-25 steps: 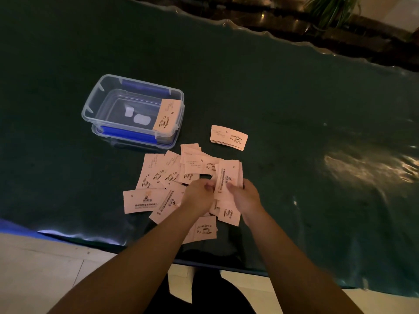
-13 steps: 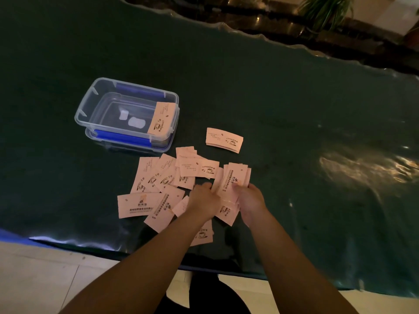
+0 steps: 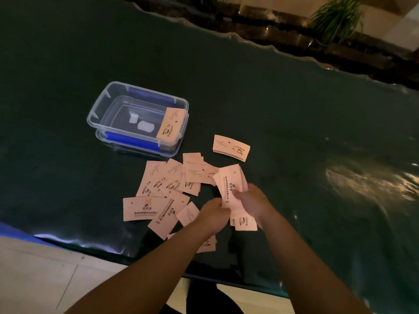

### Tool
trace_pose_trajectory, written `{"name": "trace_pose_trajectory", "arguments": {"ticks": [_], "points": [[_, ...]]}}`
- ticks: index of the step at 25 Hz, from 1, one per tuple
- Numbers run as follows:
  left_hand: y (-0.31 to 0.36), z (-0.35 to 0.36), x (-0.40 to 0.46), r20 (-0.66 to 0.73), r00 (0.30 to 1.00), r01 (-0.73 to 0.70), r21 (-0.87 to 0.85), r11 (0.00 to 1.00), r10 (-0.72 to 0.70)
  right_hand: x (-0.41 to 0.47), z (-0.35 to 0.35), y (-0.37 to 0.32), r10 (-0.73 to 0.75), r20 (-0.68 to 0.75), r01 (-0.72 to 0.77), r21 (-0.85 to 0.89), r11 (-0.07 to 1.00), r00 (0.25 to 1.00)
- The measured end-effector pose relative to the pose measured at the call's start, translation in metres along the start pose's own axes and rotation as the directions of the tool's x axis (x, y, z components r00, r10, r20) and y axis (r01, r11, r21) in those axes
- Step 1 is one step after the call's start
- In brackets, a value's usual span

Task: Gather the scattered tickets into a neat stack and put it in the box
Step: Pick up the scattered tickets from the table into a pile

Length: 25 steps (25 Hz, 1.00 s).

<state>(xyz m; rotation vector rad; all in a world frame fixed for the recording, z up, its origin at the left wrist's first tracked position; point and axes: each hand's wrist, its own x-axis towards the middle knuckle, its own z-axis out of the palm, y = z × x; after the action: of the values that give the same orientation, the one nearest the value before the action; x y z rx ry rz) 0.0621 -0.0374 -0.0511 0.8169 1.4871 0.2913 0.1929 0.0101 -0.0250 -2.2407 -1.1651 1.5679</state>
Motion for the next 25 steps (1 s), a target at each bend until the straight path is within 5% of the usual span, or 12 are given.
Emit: {"name": "trace_pose_trajectory", "arguments": {"ticks": [5, 10, 19, 25], "points": [[0.015, -0.013, 0.005, -0.126, 0.98, 0.121, -0.243, 0.962, -0.155, 0.018, 0.008, -0.044, -0.278, 0.11, 0.299, -0.381, 0.875, 0.954], [0.022, -0.03, 0.0, -0.182, 0.957, 0.13, -0.423, 0.897, -0.225, 0.034, 0.021, -0.076, -0.339, 0.237, 0.413, -0.531, 0.74, 0.911], [0.035, -0.044, 0.001, -0.239, 0.932, 0.081, -0.594, 0.8, -0.272, 0.036, 0.036, -0.074, -0.282, 0.23, 0.364, -0.589, 0.722, 0.931], [0.04, -0.044, -0.005, -0.194, 0.952, 0.083, -0.582, 0.809, -0.237, 0.033, 0.03, -0.057, -0.252, 0.266, 0.349, -0.429, 0.834, 0.93]]}}
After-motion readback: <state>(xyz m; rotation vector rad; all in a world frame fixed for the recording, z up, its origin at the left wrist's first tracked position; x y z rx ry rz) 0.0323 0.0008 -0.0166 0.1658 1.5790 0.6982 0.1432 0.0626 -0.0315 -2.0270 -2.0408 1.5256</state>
